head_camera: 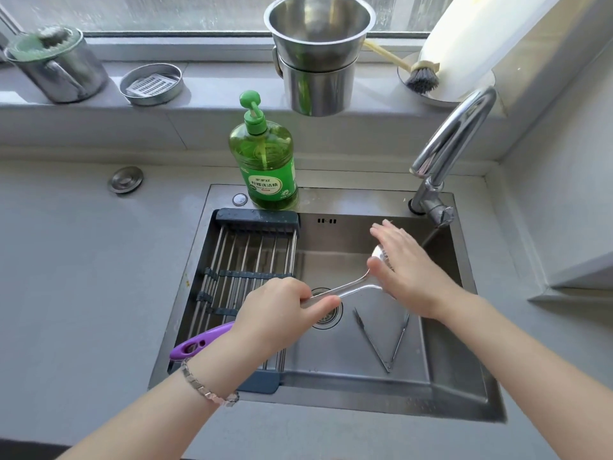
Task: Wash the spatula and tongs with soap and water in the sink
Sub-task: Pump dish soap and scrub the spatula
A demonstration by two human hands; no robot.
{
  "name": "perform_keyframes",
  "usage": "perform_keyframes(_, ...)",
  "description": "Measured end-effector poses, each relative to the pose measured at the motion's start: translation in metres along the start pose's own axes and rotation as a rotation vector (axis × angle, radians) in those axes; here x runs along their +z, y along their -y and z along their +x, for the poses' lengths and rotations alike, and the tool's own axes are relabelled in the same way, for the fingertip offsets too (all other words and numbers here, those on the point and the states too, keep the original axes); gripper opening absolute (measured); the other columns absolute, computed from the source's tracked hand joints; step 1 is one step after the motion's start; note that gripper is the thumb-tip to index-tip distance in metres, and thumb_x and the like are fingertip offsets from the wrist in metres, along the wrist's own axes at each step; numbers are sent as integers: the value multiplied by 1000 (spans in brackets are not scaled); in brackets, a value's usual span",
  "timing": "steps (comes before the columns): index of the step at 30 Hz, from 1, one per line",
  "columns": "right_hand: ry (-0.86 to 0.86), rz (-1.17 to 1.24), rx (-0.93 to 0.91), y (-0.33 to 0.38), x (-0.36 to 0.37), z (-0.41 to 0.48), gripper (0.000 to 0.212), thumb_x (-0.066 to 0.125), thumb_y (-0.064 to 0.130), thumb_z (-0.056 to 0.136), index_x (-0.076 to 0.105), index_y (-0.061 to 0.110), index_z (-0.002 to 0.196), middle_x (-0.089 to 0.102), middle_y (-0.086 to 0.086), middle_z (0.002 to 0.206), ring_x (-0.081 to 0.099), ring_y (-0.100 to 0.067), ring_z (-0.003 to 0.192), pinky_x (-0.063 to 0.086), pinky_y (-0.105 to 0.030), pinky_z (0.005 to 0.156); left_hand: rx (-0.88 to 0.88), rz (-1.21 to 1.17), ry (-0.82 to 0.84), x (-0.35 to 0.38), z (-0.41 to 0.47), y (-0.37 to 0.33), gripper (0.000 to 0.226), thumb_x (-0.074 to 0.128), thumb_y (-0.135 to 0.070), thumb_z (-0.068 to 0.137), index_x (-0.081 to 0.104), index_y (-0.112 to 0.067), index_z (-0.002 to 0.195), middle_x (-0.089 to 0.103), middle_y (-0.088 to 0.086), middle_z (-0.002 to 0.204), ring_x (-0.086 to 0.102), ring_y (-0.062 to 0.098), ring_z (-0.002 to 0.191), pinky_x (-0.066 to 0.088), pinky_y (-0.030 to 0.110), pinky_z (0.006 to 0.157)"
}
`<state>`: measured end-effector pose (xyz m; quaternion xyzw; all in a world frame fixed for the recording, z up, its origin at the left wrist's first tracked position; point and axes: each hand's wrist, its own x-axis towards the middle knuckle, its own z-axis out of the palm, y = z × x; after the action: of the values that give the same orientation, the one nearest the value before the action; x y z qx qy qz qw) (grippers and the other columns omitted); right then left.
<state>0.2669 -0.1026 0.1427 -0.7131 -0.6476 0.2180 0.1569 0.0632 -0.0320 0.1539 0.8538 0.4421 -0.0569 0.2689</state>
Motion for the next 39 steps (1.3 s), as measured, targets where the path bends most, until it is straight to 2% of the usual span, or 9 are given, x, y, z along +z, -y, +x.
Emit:
perform_keyframes(5, 63, -157, -244, 14, 17, -13, 94, 7, 73, 86, 35, 3, 142, 32, -10, 150, 13, -11, 141, -1, -24, 115, -13, -37, 1, 4, 0, 7, 61, 46, -68, 82, 43, -14, 56, 40, 2, 52, 36, 20, 50, 26, 29, 50)
perform_keyframes(9, -57, -50, 30, -3, 7, -16, 108, -2, 83, 72, 11, 9, 149, -1, 6, 153, -6, 1, 138, -6, -17, 114, -32, -128, 23, 9, -3, 5, 59, 47, -66, 82, 42, -13, 57, 36, 4, 53, 30, 20, 48, 24, 28, 50)
perform_keyframes(13, 33, -167, -193, 11, 30, -29, 98, 8, 76, 83, 19, 3, 147, 8, -5, 155, 3, -15, 144, -2, -25, 116, -93, -177, 16, 15, -3, 6, 58, 49, -65, 82, 38, -15, 55, 32, -2, 47, 29, 19, 46, 25, 29, 51)
perform_keyframes(16, -21, -52, 43, -6, 24, -27, 110, -5, 84, 70, 7, 8, 149, 1, -3, 157, -5, -8, 144, -6, -21, 116, -126, -252, 10, 15, -2, 4, 58, 50, -63, 82, 34, -14, 56, 28, -1, 49, 25, 20, 47, 23, 29, 52)
perform_keyframes(22, -23, -182, -89, 8, 34, -31, 99, 5, 76, 83, 19, 3, 147, 13, -11, 156, 2, -15, 144, 5, -33, 117, -171, -303, 14, 14, -1, 4, 58, 51, -63, 82, 29, -17, 54, 24, -3, 47, 22, 19, 46, 23, 29, 52)
perform_keyframes(25, -76, -79, 91, -1, 26, -30, 109, -6, 83, 72, 8, 7, 149, 3, -6, 158, -6, -8, 143, -4, -27, 118, -172, -310, 10, 13, -1, 2, 59, 51, -62, 82, 25, -17, 53, 22, -3, 47, 21, 18, 45, 22, 28, 51)
perform_keyframes(29, -24, -205, -103, 15, 37, -34, 94, 10, 72, 87, 23, -1, 145, 19, -14, 154, 6, -16, 143, 0, -27, 116, -189, -327, 9, 15, -2, 2, 60, 52, -61, 83, 24, -18, 51, 21, -4, 46, 21, 17, 44, 22, 28, 53)
perform_keyframes(37, -104, -104, -88, 14, 40, -38, 90, 13, 71, 87, 24, 2, 145, 18, -9, 154, 2, -9, 142, -5, -20, 115, -197, -387, -4, 16, -2, 1, 61, 54, -59, 83, 25, -17, 50, 22, -4, 45, 21, 16, 43, 24, 28, 54)
perform_keyframes(39, -169, -3, 85, 4, 38, -38, 99, 6, 77, 81, 19, 5, 147, 14, -8, 156, -2, -4, 141, -10, -13, 113, -200, -393, -4, 15, -2, 1, 61, 53, -59, 83, 23, -18, 50, 21, -4, 45, 20, 15, 43, 23, 28, 53)
